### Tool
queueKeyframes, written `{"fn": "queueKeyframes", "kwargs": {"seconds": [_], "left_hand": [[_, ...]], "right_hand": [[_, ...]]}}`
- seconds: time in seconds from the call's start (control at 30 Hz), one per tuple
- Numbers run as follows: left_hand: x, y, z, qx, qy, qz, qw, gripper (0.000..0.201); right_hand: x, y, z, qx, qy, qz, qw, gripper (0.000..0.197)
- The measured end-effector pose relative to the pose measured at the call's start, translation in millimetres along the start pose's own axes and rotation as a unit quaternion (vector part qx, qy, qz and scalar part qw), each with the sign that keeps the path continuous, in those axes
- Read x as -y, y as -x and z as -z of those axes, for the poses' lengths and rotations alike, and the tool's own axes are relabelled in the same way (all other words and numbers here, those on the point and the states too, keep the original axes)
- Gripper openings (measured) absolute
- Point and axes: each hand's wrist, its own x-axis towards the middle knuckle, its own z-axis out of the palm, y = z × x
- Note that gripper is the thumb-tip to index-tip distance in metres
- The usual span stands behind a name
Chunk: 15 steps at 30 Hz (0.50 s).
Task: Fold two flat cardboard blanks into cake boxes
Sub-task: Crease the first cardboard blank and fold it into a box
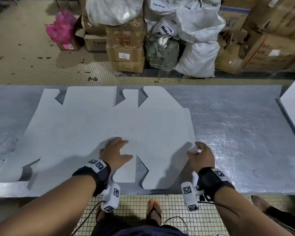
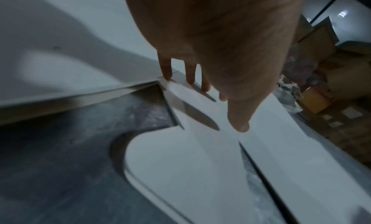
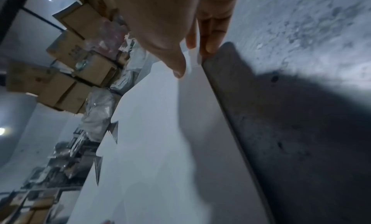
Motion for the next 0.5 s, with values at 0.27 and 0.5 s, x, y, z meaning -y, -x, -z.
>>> {"fn": "queueKeyframes", "kwargs": {"seconds": [0.27,0.5], "left_hand": [[1,-5,-4,-0.02,-0.044,0.01,0.999,0.072],[8,-13,2,-0.008,-0.033,-0.014,0.999,0.068]], "right_hand": [[4,-17,1,0.002,-0.141,-0.068,0.988,0.03],[19,-11,2,-0.038,-0.164,-0.004,0.986,0.015]]}}
